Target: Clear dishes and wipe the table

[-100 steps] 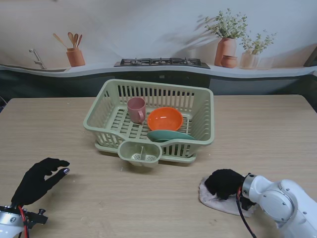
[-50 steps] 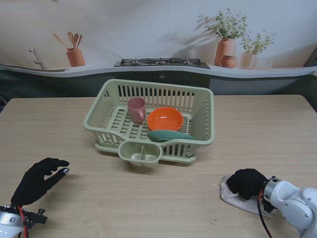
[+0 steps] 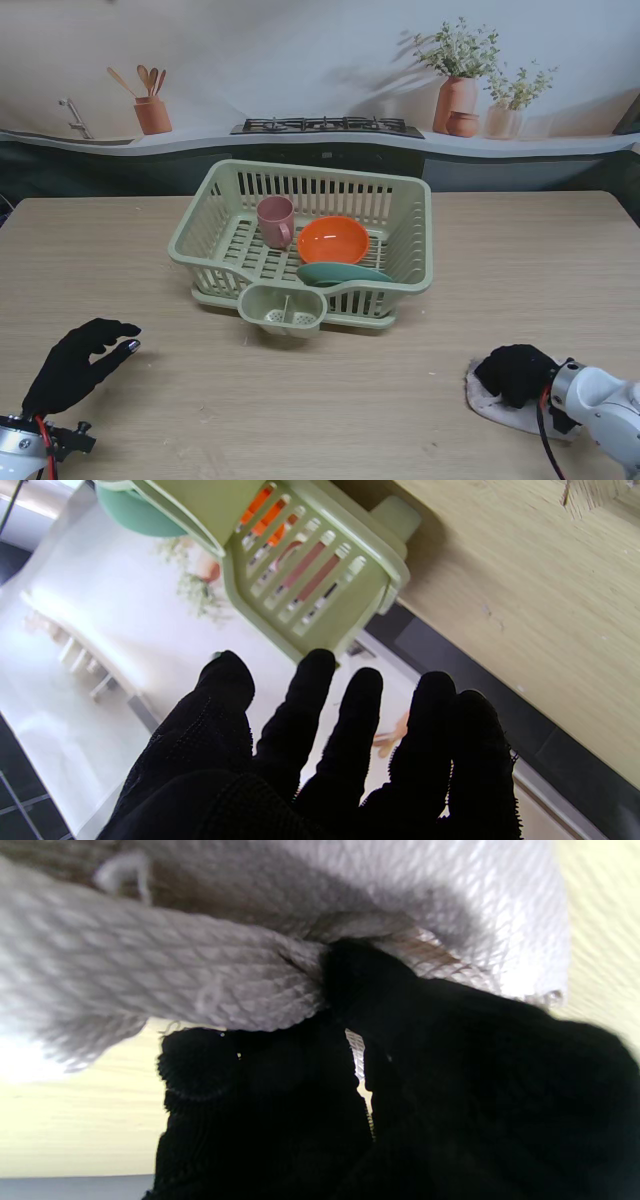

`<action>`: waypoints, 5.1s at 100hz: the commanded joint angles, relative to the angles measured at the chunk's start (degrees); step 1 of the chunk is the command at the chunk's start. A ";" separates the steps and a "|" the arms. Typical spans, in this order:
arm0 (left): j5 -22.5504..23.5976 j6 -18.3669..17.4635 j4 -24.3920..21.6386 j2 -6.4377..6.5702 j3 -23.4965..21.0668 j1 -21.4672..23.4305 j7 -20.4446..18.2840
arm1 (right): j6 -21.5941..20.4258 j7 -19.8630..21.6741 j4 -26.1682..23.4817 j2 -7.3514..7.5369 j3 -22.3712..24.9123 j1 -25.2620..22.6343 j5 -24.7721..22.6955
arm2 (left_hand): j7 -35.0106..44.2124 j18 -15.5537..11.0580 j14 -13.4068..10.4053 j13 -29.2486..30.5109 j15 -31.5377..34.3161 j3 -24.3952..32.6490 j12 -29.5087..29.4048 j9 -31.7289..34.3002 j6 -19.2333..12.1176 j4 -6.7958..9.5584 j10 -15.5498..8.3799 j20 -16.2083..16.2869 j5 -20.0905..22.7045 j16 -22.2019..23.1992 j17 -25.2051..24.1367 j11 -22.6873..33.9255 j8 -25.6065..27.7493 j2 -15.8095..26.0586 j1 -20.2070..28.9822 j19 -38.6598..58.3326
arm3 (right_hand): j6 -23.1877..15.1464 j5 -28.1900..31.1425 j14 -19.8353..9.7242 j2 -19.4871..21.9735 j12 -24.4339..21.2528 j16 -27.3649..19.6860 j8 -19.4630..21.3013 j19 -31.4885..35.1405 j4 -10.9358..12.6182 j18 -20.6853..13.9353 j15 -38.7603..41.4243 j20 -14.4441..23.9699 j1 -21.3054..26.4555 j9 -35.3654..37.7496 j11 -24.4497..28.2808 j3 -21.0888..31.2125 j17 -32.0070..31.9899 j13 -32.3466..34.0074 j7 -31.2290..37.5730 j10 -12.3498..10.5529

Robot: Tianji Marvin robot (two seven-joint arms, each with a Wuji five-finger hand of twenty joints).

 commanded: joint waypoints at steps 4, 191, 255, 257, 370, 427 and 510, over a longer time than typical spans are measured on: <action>-0.06 -0.47 0.10 -0.21 -0.02 0.35 -0.25 | -0.10 3.25 -0.08 -0.81 -2.99 -1.56 0.81 | -0.62 -0.10 0.75 0.54 -0.33 -1.55 -0.88 0.48 -0.79 1.62 0.84 0.59 2.20 0.24 -0.53 -0.36 0.57 2.59 0.52 1.39 | -1.78 5.66 -0.47 5.73 -2.00 0.32 -4.96 0.29 0.85 -1.47 0.47 0.44 1.21 -1.26 -3.73 0.54 0.10 1.69 -9.31 1.13; -0.33 -0.98 -0.23 -0.32 -0.18 0.81 -0.01 | 9.26 5.21 -2.90 -0.71 -23.74 6.76 10.37 | -0.64 -0.10 0.76 0.55 -0.34 -1.59 -0.87 0.55 -0.82 1.62 0.62 0.59 2.14 0.28 -0.53 -0.34 0.61 2.66 0.49 1.39 | -1.50 5.19 -0.78 6.54 -2.22 0.73 -4.68 0.77 0.86 -1.72 0.82 0.41 1.15 -1.71 -3.17 -0.03 0.39 1.67 -9.42 1.42; -0.61 -0.69 -0.17 -0.18 -0.09 0.43 -0.62 | 9.87 0.87 -2.08 -1.24 -22.94 6.16 5.81 | -0.62 -0.10 0.79 0.57 -0.35 -1.51 -0.88 0.62 -0.81 1.61 0.69 0.59 2.20 0.26 -0.53 -0.35 0.60 2.64 0.41 1.39 | -1.09 4.13 -1.12 7.65 -2.36 0.60 -4.45 1.38 0.88 -2.28 1.54 0.09 1.11 -2.46 -2.33 -0.81 1.03 1.55 -9.35 1.93; -0.58 -0.72 -0.15 -0.17 -0.10 0.41 -0.61 | 9.65 0.64 -2.09 -1.27 -22.18 5.75 5.24 | -0.60 -0.10 0.82 0.58 -0.35 -1.50 -0.88 0.62 -0.82 1.61 0.72 0.59 2.24 0.26 -0.53 -0.36 0.61 2.64 0.41 1.39 | -1.09 4.12 -1.12 7.68 -2.38 0.58 -4.45 1.39 0.89 -2.28 1.56 0.08 1.14 -2.48 -2.29 -0.81 1.03 1.55 -9.33 1.91; -0.78 0.00 -0.05 0.00 0.29 -0.09 -1.21 | 19.33 -1.12 -0.09 -1.97 -37.28 15.33 12.21 | -0.57 -0.29 0.74 0.71 -0.37 -1.15 -0.95 0.75 -0.99 1.56 0.50 0.50 2.21 0.27 -0.61 -0.48 0.66 2.54 0.17 1.30 | -0.58 4.02 -0.87 7.63 -2.85 0.29 -5.07 1.97 0.94 -1.47 1.80 -0.54 1.14 -2.38 -1.93 -0.89 2.00 2.05 -8.86 2.45; -0.92 0.18 -0.02 0.11 0.31 -0.31 -1.67 | 12.55 -0.31 0.31 -1.36 -22.58 7.12 2.95 | -0.63 -0.37 0.67 0.66 -0.44 -0.94 -0.97 0.84 -1.07 1.53 0.53 0.43 2.13 0.27 -0.68 -0.52 0.65 2.48 0.03 1.23 | -0.44 3.97 -0.78 7.59 -2.88 0.29 -4.99 1.97 0.93 -1.77 2.04 -0.59 1.21 -2.72 -1.61 -0.72 1.33 1.67 -8.82 2.46; -1.14 0.22 -0.18 0.05 0.45 -0.26 -1.48 | 19.27 0.55 0.53 -1.62 -39.19 16.75 13.28 | -0.61 -0.39 0.63 0.59 -0.50 -1.00 -0.99 0.82 -1.02 1.50 0.50 0.33 2.25 0.26 -0.71 -0.56 0.63 2.70 -0.10 1.18 | -0.74 3.88 -0.88 7.67 -3.10 0.06 -4.88 2.08 0.92 -2.17 2.36 -0.55 1.20 -2.97 -1.25 -0.78 0.92 1.24 -8.78 2.26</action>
